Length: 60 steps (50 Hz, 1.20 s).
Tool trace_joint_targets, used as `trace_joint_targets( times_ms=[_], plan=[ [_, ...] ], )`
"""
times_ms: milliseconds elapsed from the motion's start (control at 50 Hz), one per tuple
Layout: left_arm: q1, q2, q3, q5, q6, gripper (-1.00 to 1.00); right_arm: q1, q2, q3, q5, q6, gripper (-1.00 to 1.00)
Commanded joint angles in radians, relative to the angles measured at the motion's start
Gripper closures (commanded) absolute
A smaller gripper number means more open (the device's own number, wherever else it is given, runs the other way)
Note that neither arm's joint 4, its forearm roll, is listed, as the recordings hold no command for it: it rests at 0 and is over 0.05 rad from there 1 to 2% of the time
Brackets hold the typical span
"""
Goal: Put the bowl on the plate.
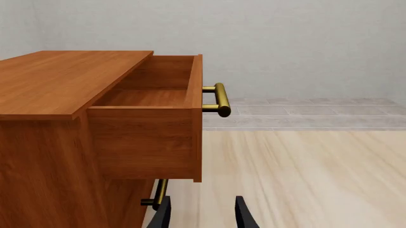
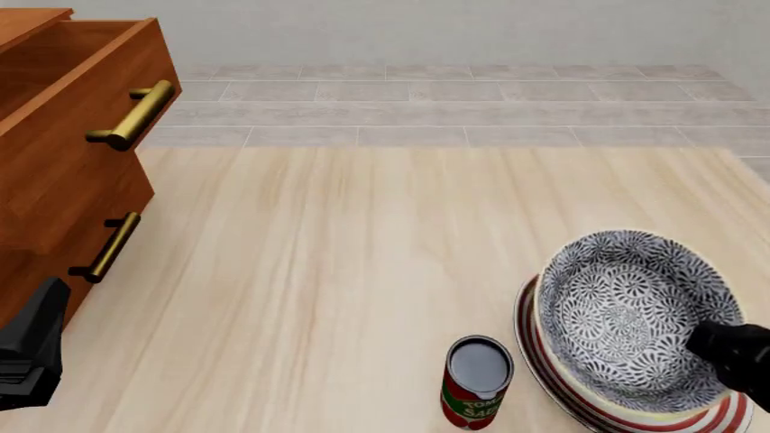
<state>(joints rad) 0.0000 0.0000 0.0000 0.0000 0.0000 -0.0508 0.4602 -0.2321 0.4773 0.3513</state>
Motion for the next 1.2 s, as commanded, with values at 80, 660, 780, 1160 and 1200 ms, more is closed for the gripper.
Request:
trace_joint_targets(
  times_ms=[80, 660, 780, 1160, 1200],
  plan=[
    [0.0, 0.0, 0.0, 0.0, 0.0, -1.0, -0.017, 0.032, 0.051, -0.067, 0.008, 1.0],
    [0.0, 0.0, 0.0, 0.0, 0.0, -1.0, -0.055, 0.118, 0.094, -0.169, -0.004, 1.0],
    [0.0, 0.0, 0.0, 0.0, 0.0, -1.0, -0.057, 0.122, 0.101, -0.176, -0.005, 1.0],
    [0.0, 0.0, 0.0, 0.0, 0.0, -1.0, -0.07, 0.184, 0.128, -0.249, -0.008, 1.0],
    [0.0, 0.0, 0.0, 0.0, 0.0, -1.0, -0.071, 0.19, 0.128, -0.254, -0.008, 1.0]
  ],
)
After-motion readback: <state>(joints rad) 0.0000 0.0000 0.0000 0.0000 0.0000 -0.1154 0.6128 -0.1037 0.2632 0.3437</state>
